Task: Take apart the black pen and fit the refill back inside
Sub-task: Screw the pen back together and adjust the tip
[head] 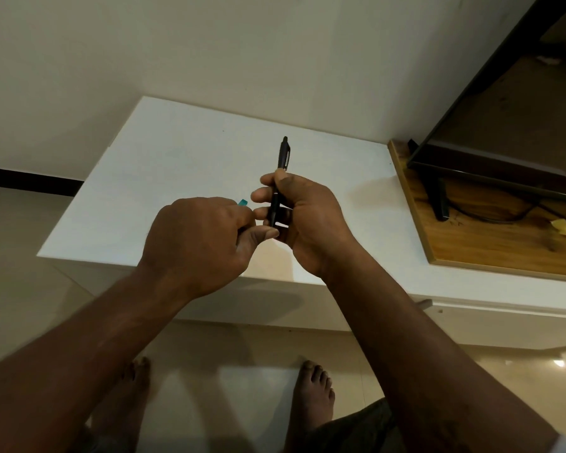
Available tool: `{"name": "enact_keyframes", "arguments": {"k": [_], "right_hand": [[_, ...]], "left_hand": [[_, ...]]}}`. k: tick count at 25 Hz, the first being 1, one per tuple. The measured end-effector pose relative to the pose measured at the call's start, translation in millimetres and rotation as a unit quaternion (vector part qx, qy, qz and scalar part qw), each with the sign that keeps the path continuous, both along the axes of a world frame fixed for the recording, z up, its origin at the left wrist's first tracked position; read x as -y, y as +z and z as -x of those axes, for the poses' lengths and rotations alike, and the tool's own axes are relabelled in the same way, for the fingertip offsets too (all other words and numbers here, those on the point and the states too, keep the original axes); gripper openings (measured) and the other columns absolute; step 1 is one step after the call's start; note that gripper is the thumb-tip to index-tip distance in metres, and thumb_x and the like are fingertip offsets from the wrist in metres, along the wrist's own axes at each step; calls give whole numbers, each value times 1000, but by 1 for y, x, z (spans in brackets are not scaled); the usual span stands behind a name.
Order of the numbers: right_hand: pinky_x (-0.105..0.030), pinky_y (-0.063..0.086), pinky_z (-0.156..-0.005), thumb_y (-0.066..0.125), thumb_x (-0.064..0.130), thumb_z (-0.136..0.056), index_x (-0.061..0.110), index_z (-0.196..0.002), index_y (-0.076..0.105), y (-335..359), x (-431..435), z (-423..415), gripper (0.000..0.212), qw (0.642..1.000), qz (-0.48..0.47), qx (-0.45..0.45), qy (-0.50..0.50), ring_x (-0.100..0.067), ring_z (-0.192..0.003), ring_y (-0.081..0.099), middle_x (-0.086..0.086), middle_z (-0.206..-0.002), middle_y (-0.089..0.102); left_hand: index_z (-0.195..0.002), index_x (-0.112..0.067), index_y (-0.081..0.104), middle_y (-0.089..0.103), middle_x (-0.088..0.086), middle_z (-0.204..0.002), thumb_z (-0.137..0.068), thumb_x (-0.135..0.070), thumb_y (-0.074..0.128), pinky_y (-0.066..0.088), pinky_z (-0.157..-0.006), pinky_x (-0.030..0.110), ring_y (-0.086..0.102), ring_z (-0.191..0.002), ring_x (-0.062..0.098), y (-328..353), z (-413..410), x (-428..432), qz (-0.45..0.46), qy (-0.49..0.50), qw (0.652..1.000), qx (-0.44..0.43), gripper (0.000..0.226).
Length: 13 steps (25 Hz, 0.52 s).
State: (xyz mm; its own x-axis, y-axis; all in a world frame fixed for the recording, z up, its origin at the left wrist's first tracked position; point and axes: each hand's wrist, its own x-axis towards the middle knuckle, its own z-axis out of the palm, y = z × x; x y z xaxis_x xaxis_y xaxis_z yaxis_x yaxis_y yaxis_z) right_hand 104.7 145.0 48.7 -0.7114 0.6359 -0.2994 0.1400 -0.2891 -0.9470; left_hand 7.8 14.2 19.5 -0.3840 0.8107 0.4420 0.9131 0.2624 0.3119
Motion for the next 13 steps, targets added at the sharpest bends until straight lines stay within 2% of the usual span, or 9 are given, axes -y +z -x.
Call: {"name": "enact_keyframes", "arguments": {"k": [4, 7, 10, 13], "right_hand": [[-33, 58, -74, 47, 29, -111, 15, -106, 70, -1, -1, 1, 27, 1000, -26, 3, 2, -13, -72, 72, 3, -87, 80], [-34, 57, -78, 48, 30, -111, 15, -109, 70, -2, -5, -1, 26, 1000, -22, 17, -3, -15, -79, 74, 2, -96, 82], [-29, 56, -71, 54, 26, -109, 11, -112, 70, -2, -8, -1, 23, 999, -10, 32, -8, -16, -80, 77, -3, -100, 83], [-28, 52, -65, 64, 27, -104, 10, -101, 71, -4, -10, -1, 18, 998, -39, 42, -24, -21, -82, 79, -6, -96, 83]], "left_hand": [[-74, -19, 74, 61, -1, -59, -94, -56, 48, 41, -49, 29, 52, -50, 21, -1, -2, 1, 12, 15, 1000, 0, 50], [-76, -20, 74, 64, -2, -62, -94, -58, 44, 47, -50, 32, 55, -52, 21, -1, 1, 0, 22, 22, 999, 16, 52], [-79, -24, 75, 70, -5, -68, -95, -59, 52, 51, -54, 33, 60, -57, 19, -1, 2, -1, 26, 37, 998, 41, 45], [-86, -28, 75, 73, -9, -77, -93, -51, 64, 53, -59, 33, 62, -62, 17, -1, 2, -1, 6, 42, 997, 69, 26]]}}
